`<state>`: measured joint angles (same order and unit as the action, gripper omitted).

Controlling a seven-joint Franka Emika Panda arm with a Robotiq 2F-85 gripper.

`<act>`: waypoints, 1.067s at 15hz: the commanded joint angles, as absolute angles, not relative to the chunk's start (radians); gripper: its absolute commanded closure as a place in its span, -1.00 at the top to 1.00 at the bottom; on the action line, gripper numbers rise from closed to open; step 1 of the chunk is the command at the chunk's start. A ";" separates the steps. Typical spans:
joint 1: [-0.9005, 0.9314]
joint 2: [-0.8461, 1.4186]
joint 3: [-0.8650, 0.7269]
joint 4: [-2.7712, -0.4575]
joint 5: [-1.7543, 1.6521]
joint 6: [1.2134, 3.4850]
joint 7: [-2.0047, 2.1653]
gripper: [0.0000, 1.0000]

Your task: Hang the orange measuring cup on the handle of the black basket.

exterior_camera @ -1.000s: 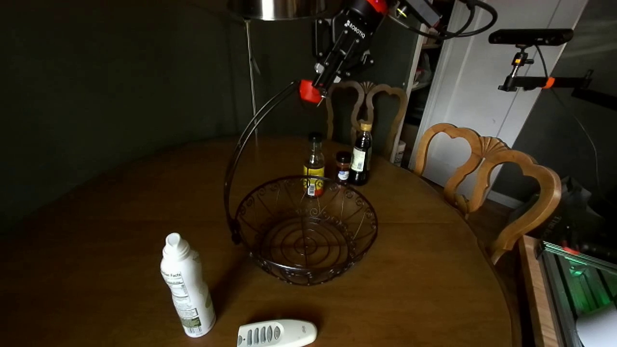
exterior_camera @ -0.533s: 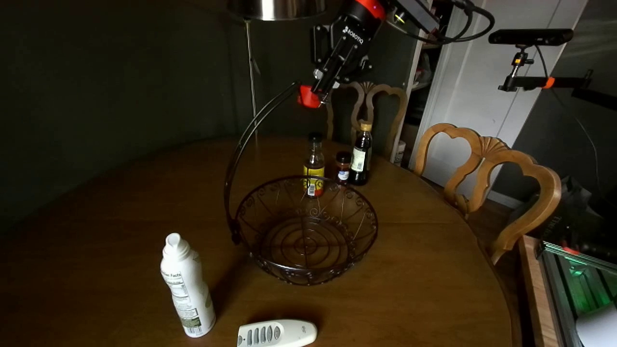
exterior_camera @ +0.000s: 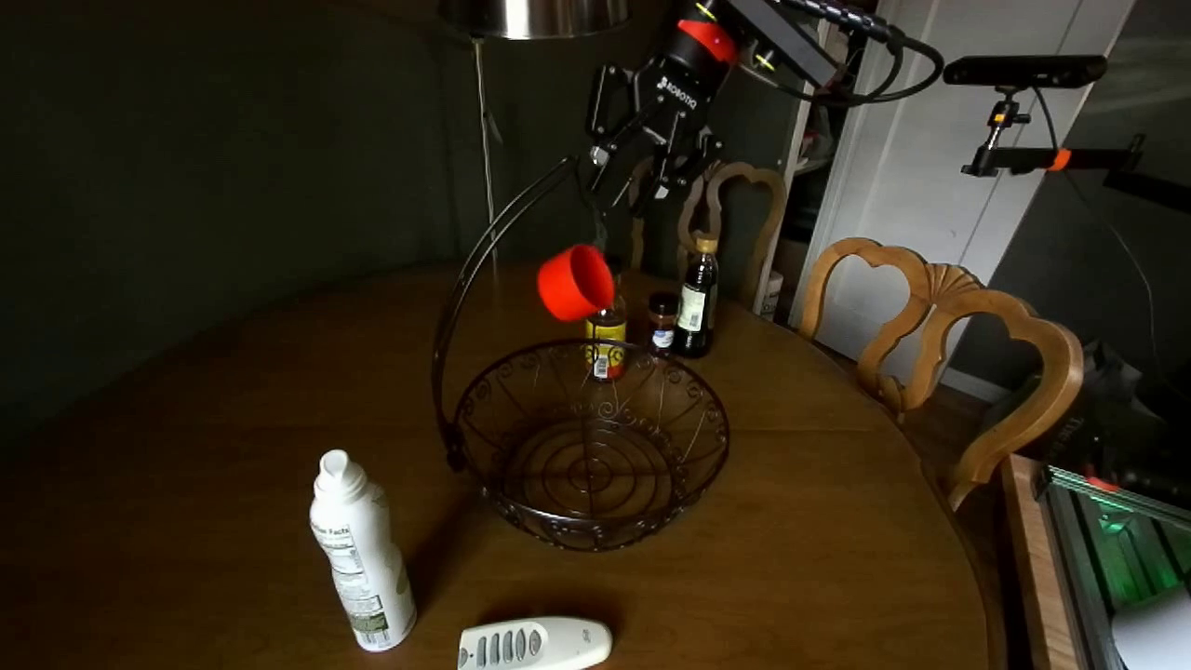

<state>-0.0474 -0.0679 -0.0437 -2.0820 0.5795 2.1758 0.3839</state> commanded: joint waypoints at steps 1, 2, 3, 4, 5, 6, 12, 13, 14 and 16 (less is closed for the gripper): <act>-0.044 -0.073 -0.044 -2.098 0.588 2.192 0.348 0.72; -0.045 -0.075 -0.044 -2.097 0.575 2.190 0.339 0.85; -0.046 -0.081 -0.045 -2.098 0.566 2.194 0.315 0.98; -0.046 -0.089 -0.046 -2.096 0.559 2.187 0.277 1.00; -0.044 -0.100 -0.050 -2.094 0.571 2.175 0.198 1.00; -0.044 -0.115 -0.053 -2.088 0.579 2.153 0.138 1.00; -0.040 -0.236 -0.088 -2.047 0.578 1.937 -0.138 1.00; -0.040 -0.256 -0.095 -2.034 0.563 1.881 -0.173 1.00; -0.038 -0.274 -0.104 -2.020 0.552 1.821 -0.210 1.00; -0.034 -0.302 -0.119 -1.998 0.533 1.724 -0.294 1.00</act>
